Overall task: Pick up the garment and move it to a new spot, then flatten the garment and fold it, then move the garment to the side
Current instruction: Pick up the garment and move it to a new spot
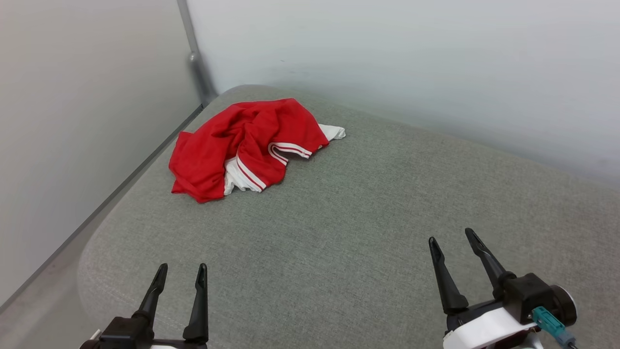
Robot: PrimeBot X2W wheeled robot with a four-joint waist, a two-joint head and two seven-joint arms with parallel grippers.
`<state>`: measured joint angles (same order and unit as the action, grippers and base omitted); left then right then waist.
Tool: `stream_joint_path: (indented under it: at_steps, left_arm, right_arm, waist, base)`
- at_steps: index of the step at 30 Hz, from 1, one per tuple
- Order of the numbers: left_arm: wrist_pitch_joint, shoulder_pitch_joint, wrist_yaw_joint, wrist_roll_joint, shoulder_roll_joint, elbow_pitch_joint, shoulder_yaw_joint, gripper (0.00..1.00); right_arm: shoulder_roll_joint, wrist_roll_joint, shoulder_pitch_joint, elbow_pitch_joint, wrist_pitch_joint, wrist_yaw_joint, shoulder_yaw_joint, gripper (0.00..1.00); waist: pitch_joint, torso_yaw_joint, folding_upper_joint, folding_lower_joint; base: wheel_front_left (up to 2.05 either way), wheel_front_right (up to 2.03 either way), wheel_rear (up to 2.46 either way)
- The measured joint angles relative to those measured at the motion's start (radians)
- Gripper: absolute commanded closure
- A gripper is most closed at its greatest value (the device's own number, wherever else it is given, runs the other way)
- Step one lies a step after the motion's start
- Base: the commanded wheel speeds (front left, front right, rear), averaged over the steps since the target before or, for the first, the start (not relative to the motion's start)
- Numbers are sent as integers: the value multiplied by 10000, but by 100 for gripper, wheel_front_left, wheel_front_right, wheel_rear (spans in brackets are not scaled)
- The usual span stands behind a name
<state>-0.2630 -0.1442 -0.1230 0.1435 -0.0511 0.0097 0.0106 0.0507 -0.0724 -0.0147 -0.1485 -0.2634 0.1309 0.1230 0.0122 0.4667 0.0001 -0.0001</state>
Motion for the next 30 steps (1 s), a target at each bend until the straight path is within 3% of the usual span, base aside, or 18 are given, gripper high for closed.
stream_joint_path:
  at_steps: [9, 13, 22, 25, 27, 30]
  left_arm:
    - [0, -3, -21, -242, 0, -38, 27, 0]
    - [0, -2, -48, 134, -2, 127, 96, 0]
    - [0, 1248, -59, 221, -92, 717, 98, 0]
    - [-2, 2335, -61, 604, -598, 1154, -336, 0]
    - [35, 3157, -61, 1425, -972, 1814, -656, 0]
    - [276, 4583, -77, 1839, -2025, 2366, -782, 0]
  right_arm:
    - [0, -88, -7, -196, 0, 2, 201, 0]
    - [-2, -42, -48, -219, 0, 2, 242, 0]
    - [-4, 702, -639, 117, 0, 0, 117, 0]
    - [12, 1078, -897, 397, 81, 2, 40, 0]
    - [65, 1227, -1068, 637, 142, 2, 4, 0]
    - [167, 1388, -1139, 984, 251, 0, -132, 0]
  waist:
    - [-61, 64, 0, 1]
    - [-213, -39, 0, 1]
    - [-1311, -494, 0, 1]
    - [-1939, -703, 0, 1]
    - [-2394, -858, 0, 1]
    - [-3065, -1111, 0, 2]
  base:
    - [0, 0, 0]
    - [0, 0, 0]
    - [0, 0, 0]
    - [0, 0, 0]
    - [0, 0, 0]
    - [0, 0, 0]
